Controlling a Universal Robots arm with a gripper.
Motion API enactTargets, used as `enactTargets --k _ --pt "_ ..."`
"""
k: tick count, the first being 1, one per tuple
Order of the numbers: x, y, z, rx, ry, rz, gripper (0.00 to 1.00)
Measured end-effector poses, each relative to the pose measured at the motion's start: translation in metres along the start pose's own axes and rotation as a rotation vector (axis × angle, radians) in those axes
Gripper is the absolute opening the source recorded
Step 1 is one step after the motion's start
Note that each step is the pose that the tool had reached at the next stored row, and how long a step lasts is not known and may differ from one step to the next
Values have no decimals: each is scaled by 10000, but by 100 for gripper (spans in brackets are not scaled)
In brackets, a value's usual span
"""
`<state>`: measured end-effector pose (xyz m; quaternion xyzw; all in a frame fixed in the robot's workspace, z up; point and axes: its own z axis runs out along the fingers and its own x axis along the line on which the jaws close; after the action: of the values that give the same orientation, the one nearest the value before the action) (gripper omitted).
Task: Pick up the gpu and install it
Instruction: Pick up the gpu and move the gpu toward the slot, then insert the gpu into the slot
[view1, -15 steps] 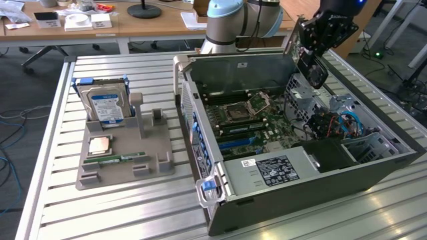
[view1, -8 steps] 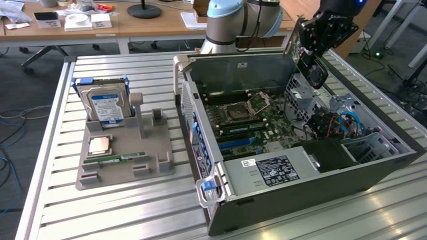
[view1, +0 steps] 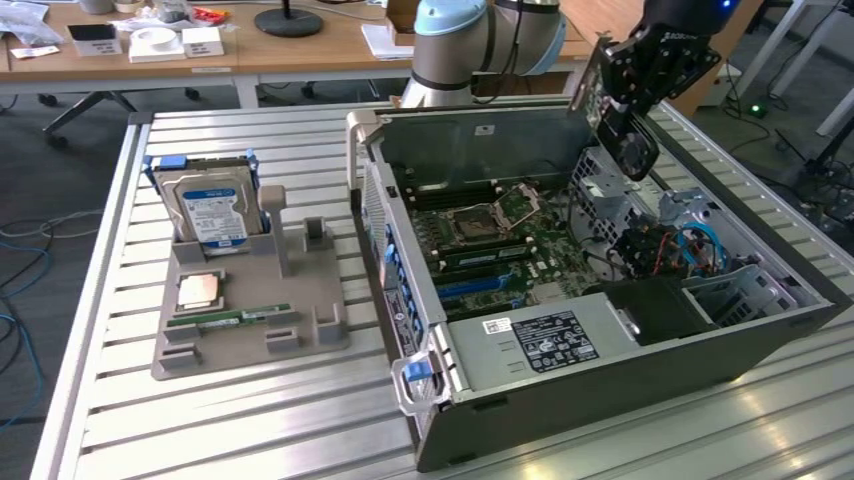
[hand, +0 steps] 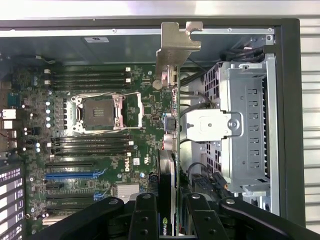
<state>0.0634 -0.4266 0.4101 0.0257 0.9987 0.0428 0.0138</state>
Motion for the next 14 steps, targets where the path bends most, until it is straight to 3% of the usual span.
enactTargets --k 6,14 --pt "-3 -59 -5 0 -1 1 26" --pt "-4 -60 -5 1 0 0 26"
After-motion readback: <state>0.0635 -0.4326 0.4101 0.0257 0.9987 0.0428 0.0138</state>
